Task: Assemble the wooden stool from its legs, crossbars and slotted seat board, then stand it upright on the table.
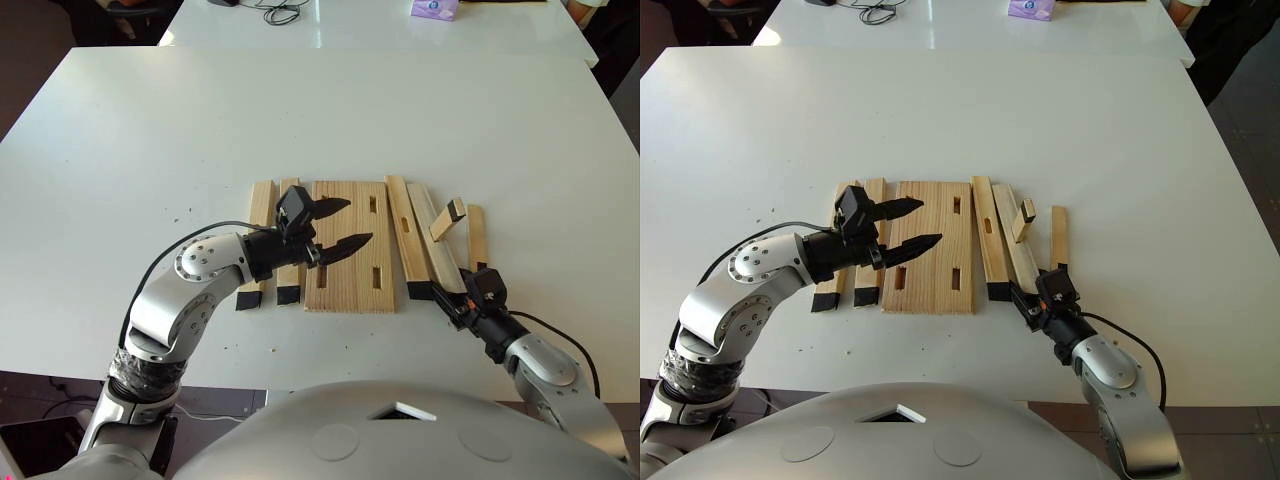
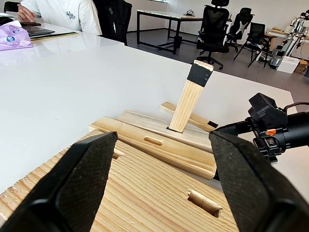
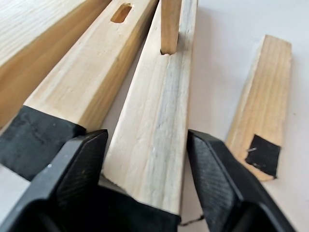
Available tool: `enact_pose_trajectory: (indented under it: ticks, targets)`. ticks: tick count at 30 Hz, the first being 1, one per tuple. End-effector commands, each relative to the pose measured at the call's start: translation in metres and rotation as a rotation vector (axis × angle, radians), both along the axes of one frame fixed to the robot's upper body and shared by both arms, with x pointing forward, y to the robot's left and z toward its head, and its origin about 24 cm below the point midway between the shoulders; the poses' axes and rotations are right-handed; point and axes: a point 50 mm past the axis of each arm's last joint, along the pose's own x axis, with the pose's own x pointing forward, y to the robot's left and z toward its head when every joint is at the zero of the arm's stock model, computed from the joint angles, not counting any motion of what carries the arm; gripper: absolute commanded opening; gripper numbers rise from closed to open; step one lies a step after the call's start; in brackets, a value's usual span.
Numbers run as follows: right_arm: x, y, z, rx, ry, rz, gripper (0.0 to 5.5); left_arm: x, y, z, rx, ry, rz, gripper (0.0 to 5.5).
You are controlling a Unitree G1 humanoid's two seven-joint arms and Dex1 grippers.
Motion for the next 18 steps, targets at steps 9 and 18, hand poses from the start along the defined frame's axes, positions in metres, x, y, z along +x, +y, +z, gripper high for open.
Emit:
enact_pose_trajectory:
  ticks: [9, 18]
  targets:
    - [0.0155, -0.0040, 0.0015, -0.045, 0.001, -0.033, 2.91, 0.0030, -0.0020, -0.0004, 0.009, 0.002, -0.001, 3.53]
    - [0.0127, 0.0047, 0.0081, -0.027, 0.080, 0.000, 2.91, 0.0000, -0.0040, -0.0015, 0.006, 0.011, 0.004, 3.53]
